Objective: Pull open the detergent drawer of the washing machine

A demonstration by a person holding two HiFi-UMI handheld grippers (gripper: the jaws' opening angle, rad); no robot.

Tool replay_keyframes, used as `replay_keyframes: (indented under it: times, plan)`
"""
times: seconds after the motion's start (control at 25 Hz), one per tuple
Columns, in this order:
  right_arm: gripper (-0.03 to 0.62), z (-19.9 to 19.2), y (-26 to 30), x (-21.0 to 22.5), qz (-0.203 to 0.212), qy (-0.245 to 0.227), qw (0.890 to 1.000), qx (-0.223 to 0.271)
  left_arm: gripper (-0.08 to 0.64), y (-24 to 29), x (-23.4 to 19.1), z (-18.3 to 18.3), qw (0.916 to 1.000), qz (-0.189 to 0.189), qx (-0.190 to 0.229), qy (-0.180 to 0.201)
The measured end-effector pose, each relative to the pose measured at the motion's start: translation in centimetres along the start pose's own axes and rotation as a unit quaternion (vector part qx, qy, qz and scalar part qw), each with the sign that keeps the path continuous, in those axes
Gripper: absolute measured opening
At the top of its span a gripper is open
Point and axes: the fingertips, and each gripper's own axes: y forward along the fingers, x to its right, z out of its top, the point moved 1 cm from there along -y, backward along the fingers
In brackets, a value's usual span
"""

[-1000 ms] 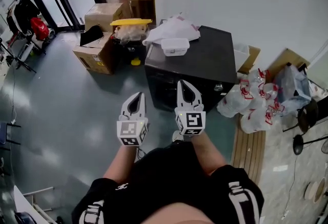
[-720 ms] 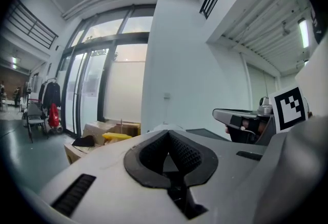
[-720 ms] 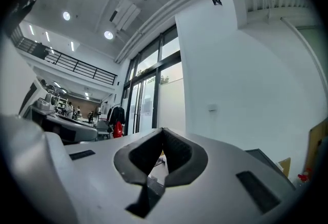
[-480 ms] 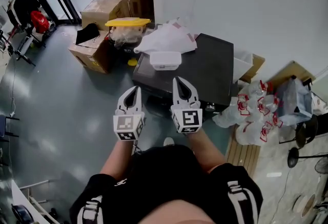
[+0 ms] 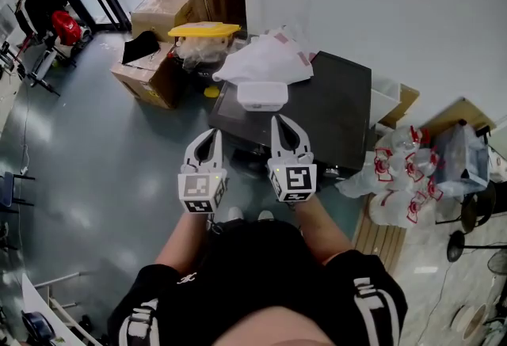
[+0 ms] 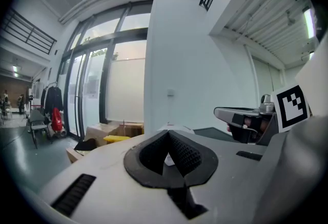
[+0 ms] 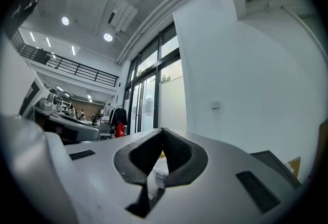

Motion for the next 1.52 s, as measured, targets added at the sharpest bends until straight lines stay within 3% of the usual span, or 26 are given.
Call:
replay_keyframes:
  times: [0.36,0.4,0.44,0.48,0.88,1.0,1.12,1.36,1.52]
  plan:
    - [0.002,-0.3,2.4,-1.0,-0.002,-0.002,1.0,-0.006,0.0,1.3,-2.8,0.4,0.9997,-0.011,0.021,-0.011]
    - [0.003,-0.4,2.6,-1.0,-0.002,-0.003,1.0,-0.007,0.074,1.5,-2.7,0.6,0.9995,-0.021,0.025,-0.005]
    - [0.002,-0.4,2.8,-1.1,-0.003,-0.003,1.0,-0.007,0.235,1.8,-2.7,0.7,0.9992,-0.03,0.025,0.002]
    - [0.002,-0.4,3.0,-1.2,-0.004,-0.004,1.0,-0.008,0.318,2.1,-2.8,0.6,0.999,-0.037,0.022,0.008]
    - [0.002,-0.7,5.2,-1.6,0.001,-0.014,1.0,-0.011,0.318,3.6,-5.6,-1.0,0.9995,-0.031,0.002,-0.006]
    - [0.002,-1.0,5.5,-1.8,0.006,-0.012,1.0,-0.015,0.318,3.7,-6.2,-2.8,0.9978,-0.049,-0.018,-0.042]
    - [0.003,-1.6,5.7,-2.1,0.01,-0.013,1.0,-0.022,0.318,3.6,-6.7,-5.3,0.9898,-0.075,-0.039,-0.115]
    - [0.003,-2.7,5.8,-2.6,0.02,-0.016,0.999,-0.038,0.318,3.3,-7.3,-10.5,0.9568,-0.105,-0.061,-0.264]
    - [0.003,-3.6,5.6,-2.7,0.02,-0.02,0.998,-0.053,0.316,3.2,-7.7,-14.6,0.9416,-0.099,-0.087,-0.31]
